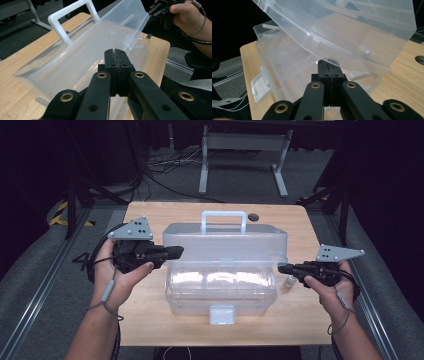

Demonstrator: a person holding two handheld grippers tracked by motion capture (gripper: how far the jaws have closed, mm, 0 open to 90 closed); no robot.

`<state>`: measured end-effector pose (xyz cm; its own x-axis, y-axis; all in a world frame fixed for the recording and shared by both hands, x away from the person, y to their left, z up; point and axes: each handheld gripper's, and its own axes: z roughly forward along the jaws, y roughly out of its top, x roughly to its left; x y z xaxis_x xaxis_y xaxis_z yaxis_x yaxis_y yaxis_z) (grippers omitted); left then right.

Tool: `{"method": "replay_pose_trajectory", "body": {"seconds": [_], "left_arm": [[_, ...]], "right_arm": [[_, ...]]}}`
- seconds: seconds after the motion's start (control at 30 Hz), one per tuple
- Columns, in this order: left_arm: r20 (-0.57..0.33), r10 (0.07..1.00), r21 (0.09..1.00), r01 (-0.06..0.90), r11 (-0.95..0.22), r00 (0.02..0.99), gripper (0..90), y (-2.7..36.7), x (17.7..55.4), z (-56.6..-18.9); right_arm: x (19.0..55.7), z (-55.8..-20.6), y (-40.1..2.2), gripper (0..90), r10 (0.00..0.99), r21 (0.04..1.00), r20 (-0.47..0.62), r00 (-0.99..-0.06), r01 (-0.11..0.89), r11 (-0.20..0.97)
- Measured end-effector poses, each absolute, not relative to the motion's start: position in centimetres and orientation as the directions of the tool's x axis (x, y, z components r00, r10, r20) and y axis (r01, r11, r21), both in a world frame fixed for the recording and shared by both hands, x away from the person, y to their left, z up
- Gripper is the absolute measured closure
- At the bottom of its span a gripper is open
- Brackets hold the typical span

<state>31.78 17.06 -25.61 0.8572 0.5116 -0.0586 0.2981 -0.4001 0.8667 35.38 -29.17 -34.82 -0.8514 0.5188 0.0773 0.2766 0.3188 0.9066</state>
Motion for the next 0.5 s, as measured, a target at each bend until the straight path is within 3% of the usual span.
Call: {"method": "replay_pose_trajectory", "body": {"seconds": [0.5], "left_arm": [[-0.091, 0.523, 0.869, 0.324, -0.375, 0.848, 89.9, 18.2, 31.5, -28.4]], "right_arm": [[35.9, -34.4, -28.9, 90.0, 0.54, 0.923, 0.093, -0.837, 0.276, 0.268]]}}
